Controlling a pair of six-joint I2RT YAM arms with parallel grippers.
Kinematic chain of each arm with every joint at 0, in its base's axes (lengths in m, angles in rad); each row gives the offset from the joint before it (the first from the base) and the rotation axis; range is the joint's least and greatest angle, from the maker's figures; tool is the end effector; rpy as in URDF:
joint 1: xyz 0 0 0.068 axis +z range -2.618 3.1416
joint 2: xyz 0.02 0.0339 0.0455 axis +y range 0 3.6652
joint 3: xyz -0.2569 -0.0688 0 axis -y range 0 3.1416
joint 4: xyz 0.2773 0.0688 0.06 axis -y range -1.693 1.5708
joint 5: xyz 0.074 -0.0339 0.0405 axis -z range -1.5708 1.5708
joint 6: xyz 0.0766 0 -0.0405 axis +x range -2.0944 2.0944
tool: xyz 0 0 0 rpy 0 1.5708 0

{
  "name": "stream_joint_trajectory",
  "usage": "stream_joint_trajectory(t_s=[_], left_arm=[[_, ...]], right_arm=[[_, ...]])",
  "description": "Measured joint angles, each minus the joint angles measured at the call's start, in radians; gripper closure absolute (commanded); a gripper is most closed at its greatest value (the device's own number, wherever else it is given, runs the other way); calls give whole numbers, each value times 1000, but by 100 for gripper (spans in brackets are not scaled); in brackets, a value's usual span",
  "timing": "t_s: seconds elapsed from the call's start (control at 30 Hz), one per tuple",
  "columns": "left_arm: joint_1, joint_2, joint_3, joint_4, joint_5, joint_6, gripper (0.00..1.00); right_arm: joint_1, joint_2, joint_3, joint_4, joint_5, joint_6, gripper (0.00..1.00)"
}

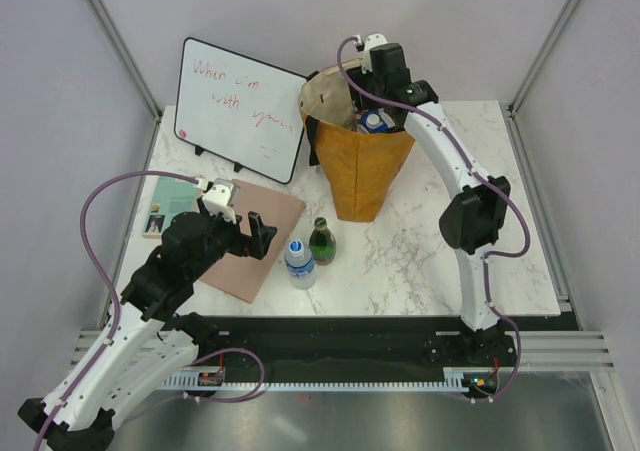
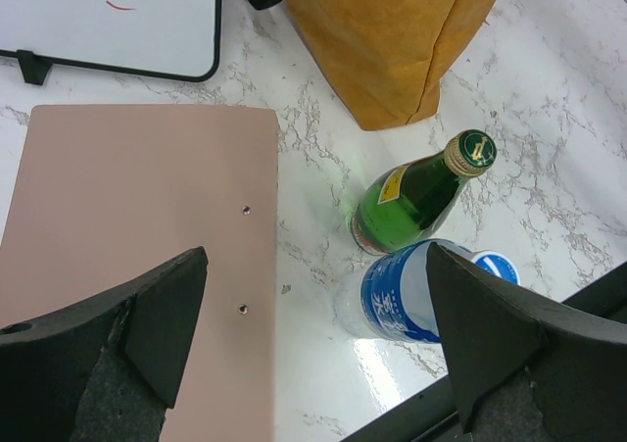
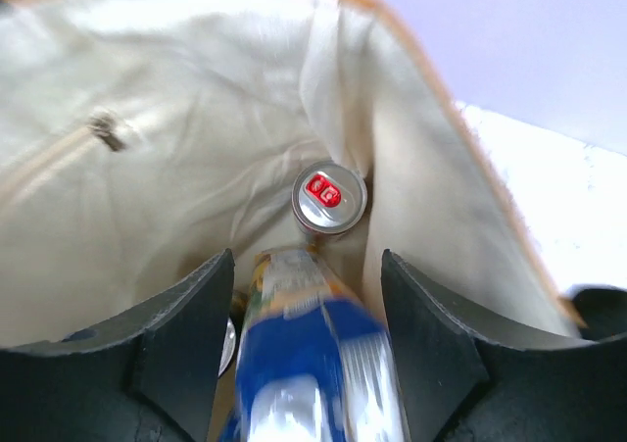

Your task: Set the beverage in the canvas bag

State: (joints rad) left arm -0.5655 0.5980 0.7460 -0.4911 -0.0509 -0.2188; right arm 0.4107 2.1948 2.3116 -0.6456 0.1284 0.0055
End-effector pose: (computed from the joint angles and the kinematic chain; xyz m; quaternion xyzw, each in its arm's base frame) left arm 0.1835 -0.1118 0.3077 0.1265 0.8075 -0.2008 0.5401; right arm 0.5247 0.2178 0.3382 -0.1429 0.8543 0.0482 0.4975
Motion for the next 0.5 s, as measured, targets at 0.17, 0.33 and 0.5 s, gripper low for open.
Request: stream_joint_trajectory(t_s=[0.17, 0.33, 0.5], left_arm=[[0, -2, 0, 0, 0, 0, 0], [0, -3, 0, 0, 0, 0, 0], [0, -5, 0, 0, 0, 0, 0]], right_arm=[[13, -119, 0, -3, -11, 3, 31], [50, -269, -50, 10, -35, 10, 31], [111, -431, -206, 21, -79, 30, 31]])
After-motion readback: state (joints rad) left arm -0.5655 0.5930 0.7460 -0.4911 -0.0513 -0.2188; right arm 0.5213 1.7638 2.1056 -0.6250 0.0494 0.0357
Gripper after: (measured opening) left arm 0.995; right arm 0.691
